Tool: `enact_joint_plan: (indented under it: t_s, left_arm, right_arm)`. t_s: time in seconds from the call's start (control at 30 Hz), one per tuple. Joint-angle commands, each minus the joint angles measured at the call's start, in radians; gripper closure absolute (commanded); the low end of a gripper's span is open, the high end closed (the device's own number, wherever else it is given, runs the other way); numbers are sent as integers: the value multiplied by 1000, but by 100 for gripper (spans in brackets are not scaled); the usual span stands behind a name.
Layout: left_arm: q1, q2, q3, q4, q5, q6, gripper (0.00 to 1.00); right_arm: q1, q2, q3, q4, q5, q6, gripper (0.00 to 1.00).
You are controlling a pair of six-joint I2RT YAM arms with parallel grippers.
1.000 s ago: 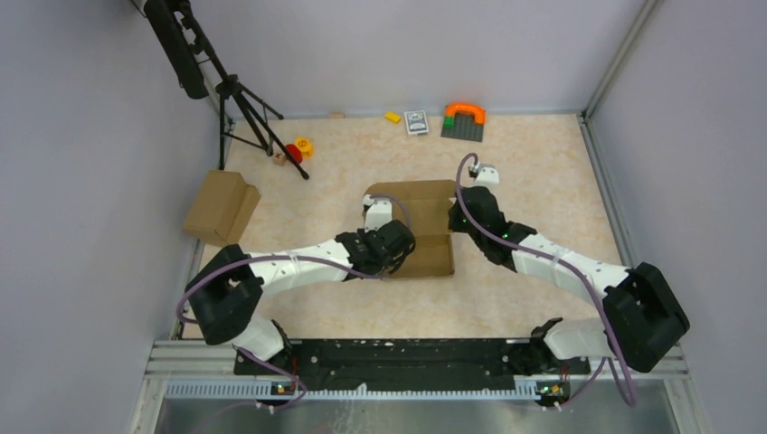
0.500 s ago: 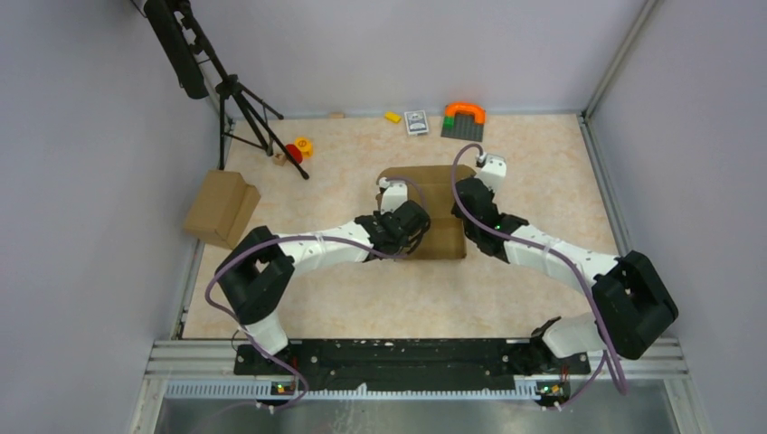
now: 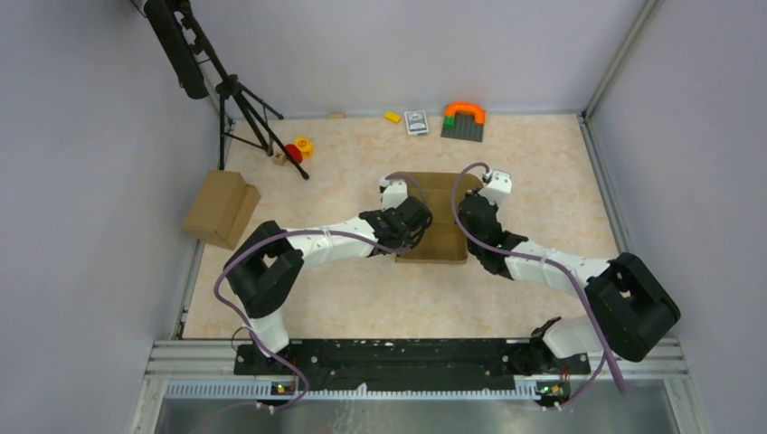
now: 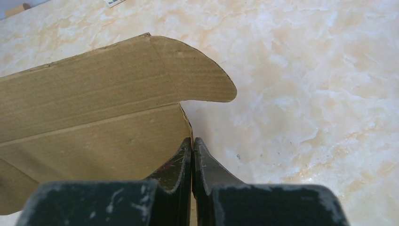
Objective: Fold the paper box
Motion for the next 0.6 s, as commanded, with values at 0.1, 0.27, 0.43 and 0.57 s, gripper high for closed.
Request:
enact_joint_plan:
  t_s: [0.1, 0.27, 0.43, 0.57]
  left_arm:
    - [3, 7, 22, 5, 39, -27, 100]
    - [3, -22, 4, 17, 83, 2, 88]
    - [3, -78, -10, 2, 127, 48, 71]
    - [3, -104, -11, -50, 121, 74, 64]
  right_arm:
    - [27, -66, -74, 113, 16, 16, 100]
    - [46, -71, -87, 129, 32, -4, 100]
    - [54, -74, -127, 189, 36, -31, 100]
    - [56, -80, -132, 195, 41, -44, 100]
